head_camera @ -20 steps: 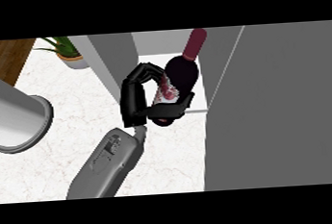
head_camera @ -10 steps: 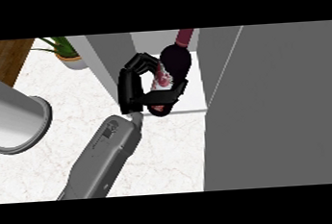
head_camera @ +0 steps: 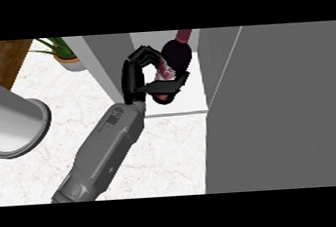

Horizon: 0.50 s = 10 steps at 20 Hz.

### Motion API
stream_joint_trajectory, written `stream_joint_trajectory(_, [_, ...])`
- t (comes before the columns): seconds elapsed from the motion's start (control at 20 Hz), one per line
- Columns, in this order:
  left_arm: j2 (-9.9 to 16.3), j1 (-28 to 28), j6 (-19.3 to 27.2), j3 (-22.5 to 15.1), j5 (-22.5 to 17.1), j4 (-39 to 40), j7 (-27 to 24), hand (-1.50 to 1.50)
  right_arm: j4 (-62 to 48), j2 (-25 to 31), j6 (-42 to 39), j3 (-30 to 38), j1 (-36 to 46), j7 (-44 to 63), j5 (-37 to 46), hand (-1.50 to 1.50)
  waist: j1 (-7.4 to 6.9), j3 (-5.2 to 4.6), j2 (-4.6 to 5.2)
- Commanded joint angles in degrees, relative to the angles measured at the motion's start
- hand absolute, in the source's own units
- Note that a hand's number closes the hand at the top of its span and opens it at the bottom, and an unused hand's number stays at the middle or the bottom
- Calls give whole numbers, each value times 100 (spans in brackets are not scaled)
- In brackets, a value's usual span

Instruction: Pick up the wine, place it into the cabinet and close the cabinet

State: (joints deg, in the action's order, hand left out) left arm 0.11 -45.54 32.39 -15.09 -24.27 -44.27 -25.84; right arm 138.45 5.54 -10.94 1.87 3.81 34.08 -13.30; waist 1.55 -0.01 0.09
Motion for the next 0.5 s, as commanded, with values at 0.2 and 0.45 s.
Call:
stream_joint_trajectory(0.2, [61,-834,10,421,131,1059,-530,150,643,-89,-126,80,-406,12,-596,-150,35,3,16])
stream_joint_trajectory(0.45, [-10,-1167,180,677,173,1624,-889,150,497,-134,-18,21,-181,10,-373,-150,8,1,17])
